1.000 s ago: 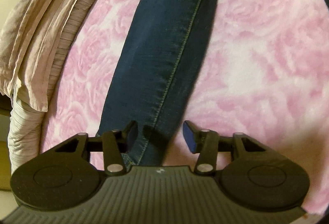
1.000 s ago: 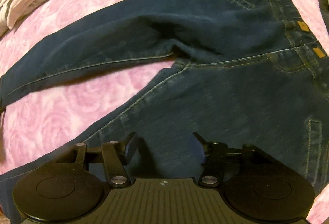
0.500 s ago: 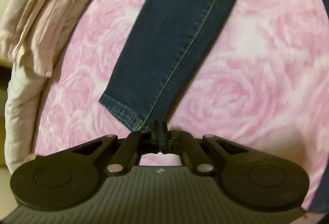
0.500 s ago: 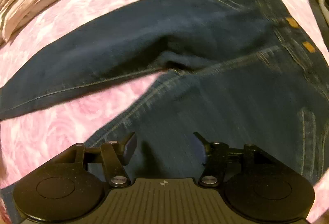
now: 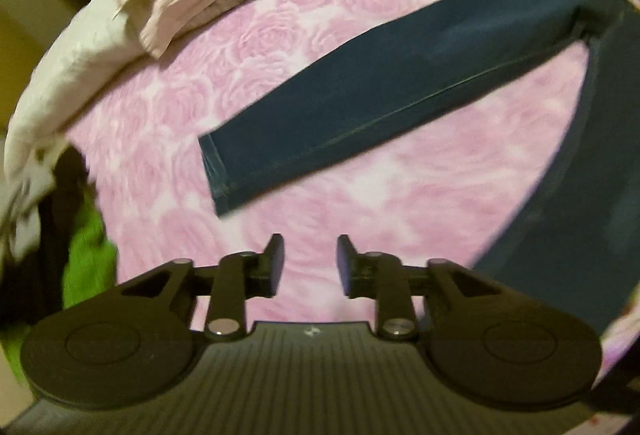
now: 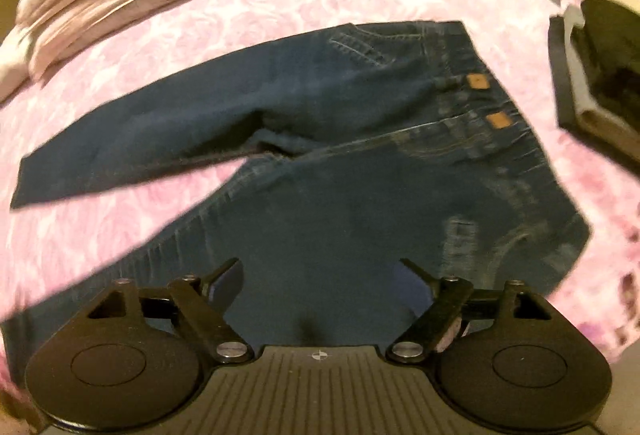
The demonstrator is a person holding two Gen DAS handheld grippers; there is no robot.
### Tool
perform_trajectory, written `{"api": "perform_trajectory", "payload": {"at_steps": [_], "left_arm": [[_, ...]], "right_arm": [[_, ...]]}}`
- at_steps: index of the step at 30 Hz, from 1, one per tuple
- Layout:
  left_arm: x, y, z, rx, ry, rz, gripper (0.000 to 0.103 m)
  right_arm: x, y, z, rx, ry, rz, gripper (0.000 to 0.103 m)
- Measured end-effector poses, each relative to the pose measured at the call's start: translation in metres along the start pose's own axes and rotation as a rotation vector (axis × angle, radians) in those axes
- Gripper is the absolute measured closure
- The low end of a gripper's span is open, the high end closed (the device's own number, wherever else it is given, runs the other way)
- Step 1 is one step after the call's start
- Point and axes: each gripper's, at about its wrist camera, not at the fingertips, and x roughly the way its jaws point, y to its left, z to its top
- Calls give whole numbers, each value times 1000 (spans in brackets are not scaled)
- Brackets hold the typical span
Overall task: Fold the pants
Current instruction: 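Release the jeans and raise both grippers above the flattened jeans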
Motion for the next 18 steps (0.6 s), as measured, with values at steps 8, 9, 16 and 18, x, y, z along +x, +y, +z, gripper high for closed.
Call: {"api": "perform_trajectory", "payload": {"at_steps": [8, 9, 16, 18], "left_arm": [[-101, -102, -31, -321, 51, -11, 35], [-110, -111, -34, -351, 55, -15, 32], [-155, -160, -47, -489, 90, -17, 3], [-161, -167, -48, -485, 105, -15, 1]], "right_arm": [[-69, -47, -30, -192, -19, 46, 20], [-76, -51, -32, -200, -20, 51, 20], [-109, -64, -41, -214, -47, 89, 19], [-114, -62, -44, -222, -51, 94, 19]]}}
